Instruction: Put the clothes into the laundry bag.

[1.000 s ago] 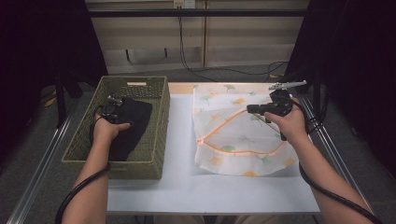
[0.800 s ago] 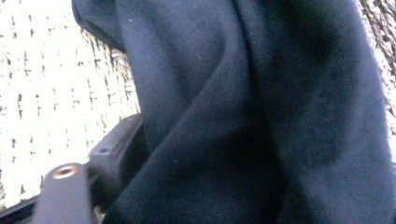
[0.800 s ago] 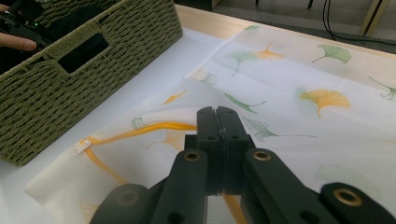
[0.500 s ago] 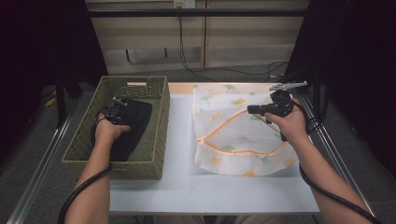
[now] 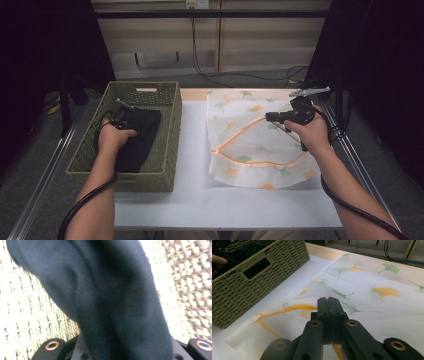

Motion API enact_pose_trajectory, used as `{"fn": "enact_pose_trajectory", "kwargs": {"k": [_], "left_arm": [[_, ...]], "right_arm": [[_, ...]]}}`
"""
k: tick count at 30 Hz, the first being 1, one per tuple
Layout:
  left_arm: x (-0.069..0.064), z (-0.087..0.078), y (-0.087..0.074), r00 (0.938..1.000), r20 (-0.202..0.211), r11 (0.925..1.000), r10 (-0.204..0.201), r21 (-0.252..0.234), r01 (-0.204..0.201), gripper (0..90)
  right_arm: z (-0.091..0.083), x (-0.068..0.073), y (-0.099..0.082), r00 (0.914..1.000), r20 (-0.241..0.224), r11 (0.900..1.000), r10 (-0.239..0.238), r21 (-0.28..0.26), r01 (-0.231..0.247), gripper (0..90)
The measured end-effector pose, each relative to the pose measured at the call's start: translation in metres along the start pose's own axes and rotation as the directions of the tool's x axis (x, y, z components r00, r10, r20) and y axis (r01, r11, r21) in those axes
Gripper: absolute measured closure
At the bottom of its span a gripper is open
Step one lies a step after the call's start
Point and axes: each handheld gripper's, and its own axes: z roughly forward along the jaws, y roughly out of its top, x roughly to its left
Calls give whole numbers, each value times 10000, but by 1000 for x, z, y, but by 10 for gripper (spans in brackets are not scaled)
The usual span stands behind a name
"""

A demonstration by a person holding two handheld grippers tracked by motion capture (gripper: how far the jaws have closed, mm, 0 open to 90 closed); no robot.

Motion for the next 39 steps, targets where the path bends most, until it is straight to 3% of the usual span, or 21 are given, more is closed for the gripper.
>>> {"fn": "enact_pose_trajectory", "kwargs": {"k": [6, 8, 9, 18, 22, 31, 34, 39], "left_arm": [[-8, -23, 12, 10000, 7, 9999, 93, -132, -93, 772], [-12, -30, 17, 10000, 48, 9998, -82, -168, 83, 774], [-13, -34, 19, 10000, -14, 9999, 92, -107, -92, 775], [-32, -62, 38, 9995, 139, 9991, 284, -305, -279, 777], [-42, -71, 44, 9980, 217, 9979, 591, -267, -586, 777], [-63, -89, 55, 9909, 558, 9922, 1229, -259, -1216, 777], [-69, -90, 58, 9892, 772, 9921, 1249, -247, -1234, 777], [-79, -94, 64, 9823, 870, 9861, 1658, -239, -1643, 777]], "right_arm": [[1, 0, 0, 9999, -71, 10000, 92, -15, -92, 899], [0, 0, 0, 9999, -92, 10000, 75, -30, -75, 899], [0, 0, 0, 9999, -103, 9999, 93, -41, -94, 899], [-2, 1, 2, 9999, -79, 9999, 110, -79, -111, 899], [-1, 1, 1, 9999, -89, 9999, 77, -71, -77, 899], [1, 4, 2, 9999, -99, 10000, 76, -6, -76, 899], [1, 4, 2, 9999, -105, 10000, 52, 0, -52, 898], [1, 4, 3, 9999, -109, 10000, 52, 18, -52, 899]]}}
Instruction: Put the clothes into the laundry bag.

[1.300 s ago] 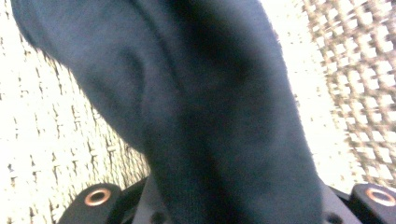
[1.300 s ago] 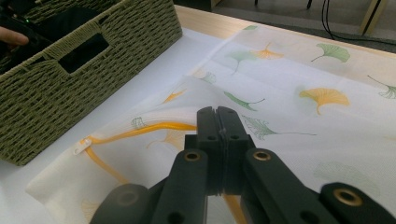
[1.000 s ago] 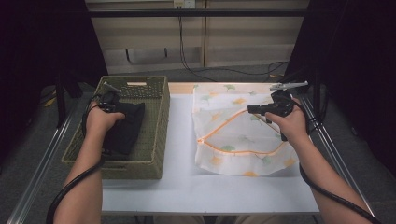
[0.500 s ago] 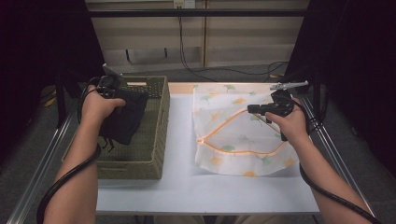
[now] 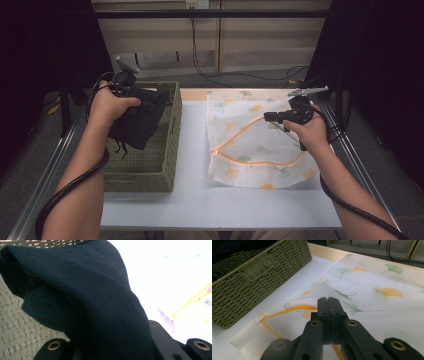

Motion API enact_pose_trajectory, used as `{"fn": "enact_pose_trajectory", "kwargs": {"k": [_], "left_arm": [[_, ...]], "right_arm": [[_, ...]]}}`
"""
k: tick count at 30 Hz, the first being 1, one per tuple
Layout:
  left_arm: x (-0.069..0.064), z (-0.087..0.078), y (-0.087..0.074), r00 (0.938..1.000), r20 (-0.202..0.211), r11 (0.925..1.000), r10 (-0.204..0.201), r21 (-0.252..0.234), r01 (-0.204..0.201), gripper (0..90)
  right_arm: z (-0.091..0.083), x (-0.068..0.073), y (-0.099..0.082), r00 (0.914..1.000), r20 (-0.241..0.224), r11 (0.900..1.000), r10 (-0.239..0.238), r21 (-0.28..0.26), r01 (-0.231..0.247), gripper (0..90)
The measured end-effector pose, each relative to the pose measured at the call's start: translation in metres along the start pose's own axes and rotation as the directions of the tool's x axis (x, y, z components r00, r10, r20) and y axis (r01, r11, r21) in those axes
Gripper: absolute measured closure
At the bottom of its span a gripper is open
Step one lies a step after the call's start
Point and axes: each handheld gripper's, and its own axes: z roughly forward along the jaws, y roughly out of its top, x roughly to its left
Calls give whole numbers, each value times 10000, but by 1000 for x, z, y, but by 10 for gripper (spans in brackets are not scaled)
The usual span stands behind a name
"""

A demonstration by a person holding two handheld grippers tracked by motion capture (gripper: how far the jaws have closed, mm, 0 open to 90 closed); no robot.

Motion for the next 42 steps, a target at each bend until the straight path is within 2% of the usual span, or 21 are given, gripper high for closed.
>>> {"fn": "enact_pose_trajectory", "kwargs": {"k": [4, 6, 11, 12, 13, 16, 20, 22, 25, 27, 38, 39, 41, 42], "left_arm": [[-9, 0, 5, 9997, 208, 9999, 104, -36, -104, 777], [-14, 1, 8, 9990, 249, 9993, 374, 33, -375, 777], [-26, 5, 14, 9969, 491, 9977, 621, 225, -633, 777], [-30, 6, 15, 9970, 541, 9983, 557, 139, -566, 777], [-32, 6, 17, 9957, 596, 9972, 714, 191, -727, 777], [-39, 8, 21, 9932, 830, 9963, 822, 195, -841, 777], [-47, 10, 24, 9923, 910, 9958, 846, 281, -874, 777], [-51, 11, 26, 9904, 965, 9939, 991, 390, -1033, 777], [-58, 11, 28, 9889, 1095, 9941, 1008, 300, -1047, 778], [-61, 11, 30, 9854, 1120, 9898, 1284, 471, -1343, 778], [-82, 15, 35, 9772, 1321, 9823, 1660, 648, -1756, 778], [-85, 16, 36, 9781, 1337, 9837, 1595, 614, -1688, 778], [-89, 16, 37, 9736, 1444, 9793, 1770, 732, -1889, 778], [-91, 17, 37, 9738, 1414, 9795, 1782, 684, -1892, 778]], "right_arm": [[0, 0, 0, 10000, 11, 10000, 2, 14, -2, 898], [0, 0, 1, 10000, 18, 10000, -18, 24, 18, 899], [1, 0, 0, 10000, -9, 10000, 14, 20, -14, 899], [1, 0, 0, 10000, -13, 10000, 18, 26, -18, 899], [1, 0, 0, 10000, -21, 10000, 5, 37, -5, 899], [1, 0, 0, 10000, -21, 10000, 40, 17, -40, 899], [1, 0, -1, 10000, -39, 10000, 75, -9, -75, 899], [1, -1, -1, 10000, -40, 10000, 63, -7, -63, 899], [1, -1, -1, 10000, -39, 10000, 81, -19, -81, 898], [1, -1, -1, 10000, -35, 10000, 42, -4, -42, 899], [3, 0, -1, 10000, -50, 10000, 86, 26, -86, 899], [3, -1, -1, 10000, -55, 10000, 75, 21, -75, 898], [3, -1, -1, 10000, -38, 10000, 74, 2, -74, 899], [2, -1, -1, 9999, -40, 9999, 106, -2, -106, 899]]}}
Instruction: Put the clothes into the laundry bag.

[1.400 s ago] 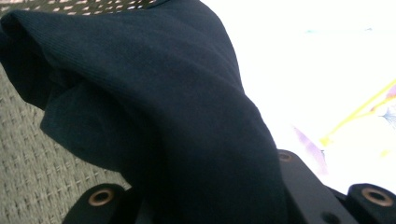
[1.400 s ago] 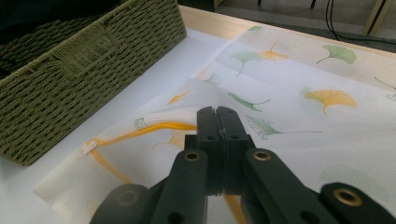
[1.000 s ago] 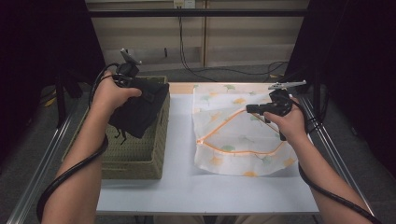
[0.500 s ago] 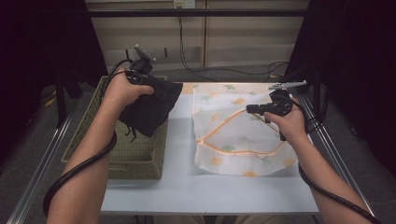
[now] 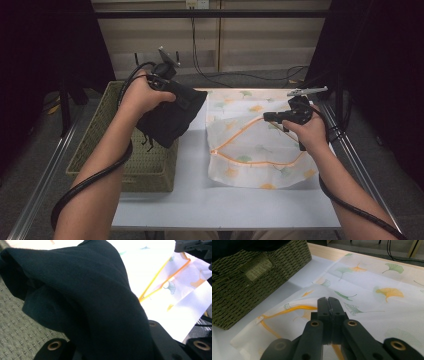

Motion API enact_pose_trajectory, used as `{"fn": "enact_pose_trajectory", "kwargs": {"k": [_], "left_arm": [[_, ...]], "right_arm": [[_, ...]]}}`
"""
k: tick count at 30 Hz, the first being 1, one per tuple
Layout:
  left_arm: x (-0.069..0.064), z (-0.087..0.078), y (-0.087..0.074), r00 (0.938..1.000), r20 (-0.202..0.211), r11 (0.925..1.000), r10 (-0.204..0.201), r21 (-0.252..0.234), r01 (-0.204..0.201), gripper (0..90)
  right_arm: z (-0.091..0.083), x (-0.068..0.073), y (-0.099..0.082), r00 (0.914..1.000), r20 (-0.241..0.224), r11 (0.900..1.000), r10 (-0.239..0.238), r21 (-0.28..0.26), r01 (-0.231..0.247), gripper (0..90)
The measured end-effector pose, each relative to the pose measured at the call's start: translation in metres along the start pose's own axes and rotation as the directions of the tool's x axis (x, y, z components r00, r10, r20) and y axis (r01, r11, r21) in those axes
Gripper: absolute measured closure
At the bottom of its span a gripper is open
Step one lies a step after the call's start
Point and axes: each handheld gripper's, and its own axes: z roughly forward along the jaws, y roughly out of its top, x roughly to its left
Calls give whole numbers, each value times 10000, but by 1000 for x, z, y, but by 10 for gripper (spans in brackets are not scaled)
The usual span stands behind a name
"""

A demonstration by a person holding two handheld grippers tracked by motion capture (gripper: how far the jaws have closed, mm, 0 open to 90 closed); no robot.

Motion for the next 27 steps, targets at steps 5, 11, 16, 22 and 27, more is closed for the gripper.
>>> {"fn": "enact_pose_trajectory", "kwargs": {"k": [5, 11, 16, 22, 27], "left_arm": [[-9, 2, 4, 9997, 143, 9997, 222, 122, -224, 778], [-21, 6, 7, 9977, 328, 9978, 598, 252, -606, 778], [-31, 8, 10, 9953, 466, 9961, 843, 210, -854, 778], [-46, 11, 15, 9908, 671, 9923, 1177, 296, -1199, 778], [-56, 14, 20, 9885, 803, 9913, 1281, 196, -1301, 778]], "right_arm": [[-1, 0, 0, 10000, 47, 10000, -14, 45, 13, 899], [1, -1, -1, 10000, 74, 10000, -1, 12, 1, 899], [2, -1, -2, 9999, 106, 10000, 63, 35, -64, 899], [6, -2, -4, 9999, 72, 9999, 119, 16, -119, 899], [8, 0, -4, 9999, 52, 9999, 99, 17, -99, 899]]}}
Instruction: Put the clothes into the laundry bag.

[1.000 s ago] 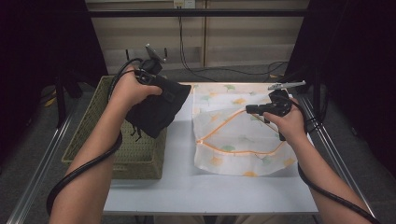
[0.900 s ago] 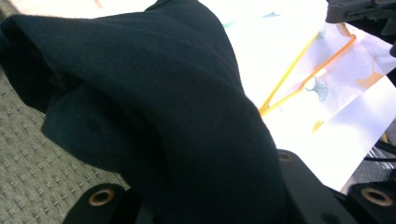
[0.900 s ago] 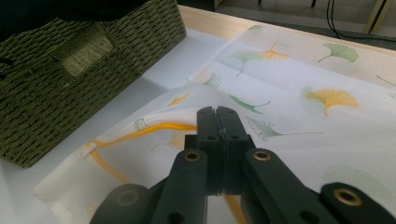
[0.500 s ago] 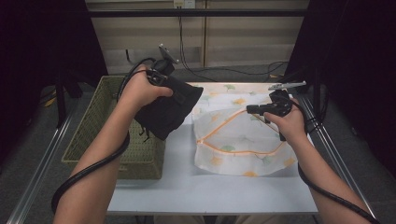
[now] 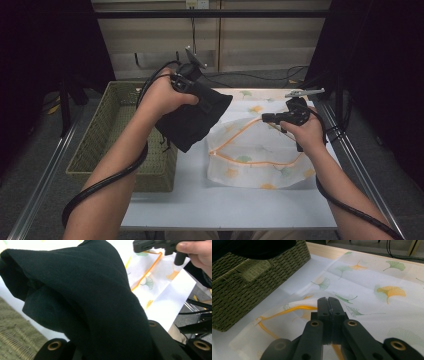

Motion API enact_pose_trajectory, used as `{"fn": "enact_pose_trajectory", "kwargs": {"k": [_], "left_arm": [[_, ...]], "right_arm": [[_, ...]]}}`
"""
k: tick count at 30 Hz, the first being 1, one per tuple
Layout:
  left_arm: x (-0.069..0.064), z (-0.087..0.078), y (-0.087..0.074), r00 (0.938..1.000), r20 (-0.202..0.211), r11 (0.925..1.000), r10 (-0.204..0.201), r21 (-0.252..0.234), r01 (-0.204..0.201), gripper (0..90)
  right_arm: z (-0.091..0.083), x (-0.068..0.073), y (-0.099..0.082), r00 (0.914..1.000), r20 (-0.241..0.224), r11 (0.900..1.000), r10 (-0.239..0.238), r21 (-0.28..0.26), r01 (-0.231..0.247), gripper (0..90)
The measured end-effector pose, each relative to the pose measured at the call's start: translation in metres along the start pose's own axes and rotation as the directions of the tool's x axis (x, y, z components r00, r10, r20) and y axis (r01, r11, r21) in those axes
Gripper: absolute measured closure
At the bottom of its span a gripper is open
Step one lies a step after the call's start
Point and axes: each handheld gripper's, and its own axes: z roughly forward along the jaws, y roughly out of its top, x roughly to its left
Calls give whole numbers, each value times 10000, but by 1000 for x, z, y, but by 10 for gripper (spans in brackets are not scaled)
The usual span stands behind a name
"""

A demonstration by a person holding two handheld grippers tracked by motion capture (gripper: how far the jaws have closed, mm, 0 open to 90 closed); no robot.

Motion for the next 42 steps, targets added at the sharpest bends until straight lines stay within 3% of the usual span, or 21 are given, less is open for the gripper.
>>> {"fn": "enact_pose_trajectory", "kwargs": {"k": [17, 18, 19, 22, 34, 42], "left_arm": [[-26, 26, 1, 9952, 749, 9977, 621, 213, -639, 778], [-30, 29, 1, 9961, 803, 9993, 366, 23, -369, 778], [-30, 29, 1, 9943, 842, 9974, 655, 242, -677, 778], [-34, 35, 2, 9939, 914, 9980, 621, 82, -631, 778], [-46, 56, -2, 9842, 1490, 9945, 961, 272, -1012, 778], [-50, 74, -8, 9778, 1871, 9947, 947, 228, -1007, 778]], "right_arm": [[4, 1, 3, 10000, -8, 10000, 41, 3, -41, 898], [4, 1, 4, 10000, -9, 10000, 42, -9, -42, 898], [4, 1, 4, 10000, -13, 10000, 50, -16, -50, 898], [4, 3, 6, 10000, -17, 10000, 51, -42, -51, 898], [3, 1, 6, 9999, 45, 9998, 150, -113, -149, 898], [6, 4, 8, 9999, 90, 10000, 50, -82, -50, 898]]}}
